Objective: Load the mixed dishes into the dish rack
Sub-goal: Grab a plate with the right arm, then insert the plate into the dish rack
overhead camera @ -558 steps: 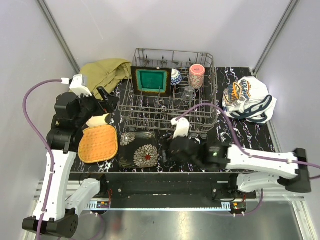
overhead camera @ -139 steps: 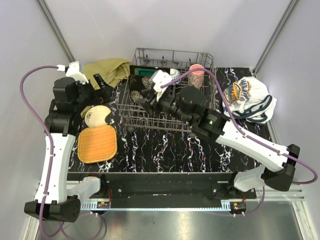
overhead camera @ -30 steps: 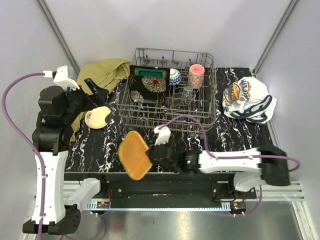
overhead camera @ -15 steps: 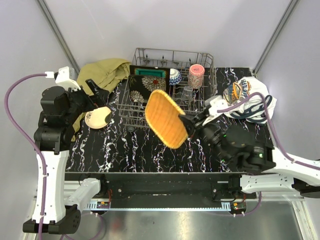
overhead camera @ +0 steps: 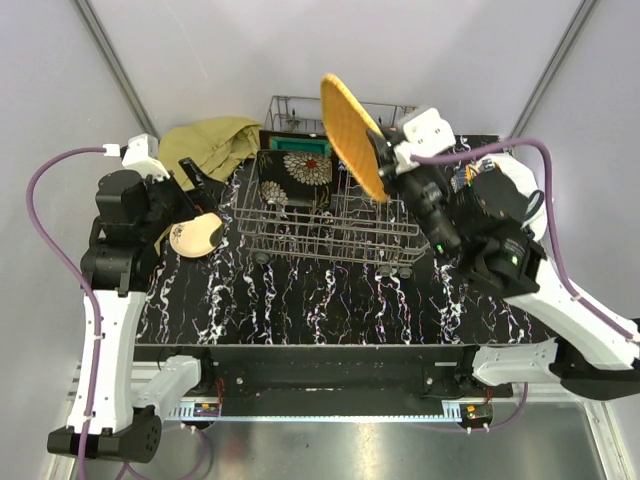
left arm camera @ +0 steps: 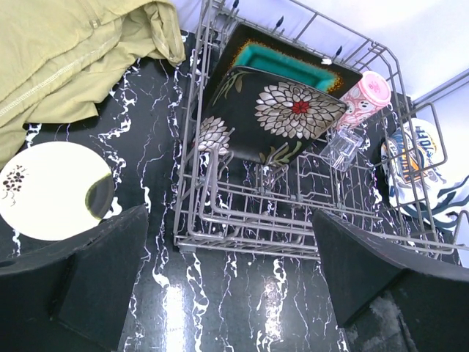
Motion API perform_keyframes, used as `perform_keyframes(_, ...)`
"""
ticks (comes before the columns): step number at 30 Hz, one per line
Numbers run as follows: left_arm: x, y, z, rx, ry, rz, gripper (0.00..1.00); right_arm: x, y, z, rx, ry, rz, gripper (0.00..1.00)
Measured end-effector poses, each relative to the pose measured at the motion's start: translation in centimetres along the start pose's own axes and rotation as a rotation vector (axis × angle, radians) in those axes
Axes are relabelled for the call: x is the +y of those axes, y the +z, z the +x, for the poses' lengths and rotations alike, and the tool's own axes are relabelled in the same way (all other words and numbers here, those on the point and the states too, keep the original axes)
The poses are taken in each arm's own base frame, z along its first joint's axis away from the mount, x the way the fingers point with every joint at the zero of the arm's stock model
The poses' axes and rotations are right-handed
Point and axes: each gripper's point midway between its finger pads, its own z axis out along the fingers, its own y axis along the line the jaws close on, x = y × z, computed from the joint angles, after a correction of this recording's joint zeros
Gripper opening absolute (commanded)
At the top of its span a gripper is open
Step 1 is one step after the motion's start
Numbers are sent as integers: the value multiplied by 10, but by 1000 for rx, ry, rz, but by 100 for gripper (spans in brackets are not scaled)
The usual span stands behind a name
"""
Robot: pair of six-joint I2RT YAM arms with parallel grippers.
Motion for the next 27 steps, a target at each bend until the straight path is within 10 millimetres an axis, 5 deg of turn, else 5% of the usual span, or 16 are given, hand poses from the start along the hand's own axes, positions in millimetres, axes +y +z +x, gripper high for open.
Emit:
perform_keyframes(5,1,5,1,6,-2,-1,99,1,46,10,1,-82,-31,0)
perform_keyframes(11,1,9,-1,1,-1,1,99,-10,99,81,103,-154,-199,0)
perform_keyframes(17,3,16,0,7,8,-2,99,-15,113,134,165,-129,-434,0)
perform_keyframes(27,9,31,2,26,20,-18,99,29,127,153,88,-3,-777,0)
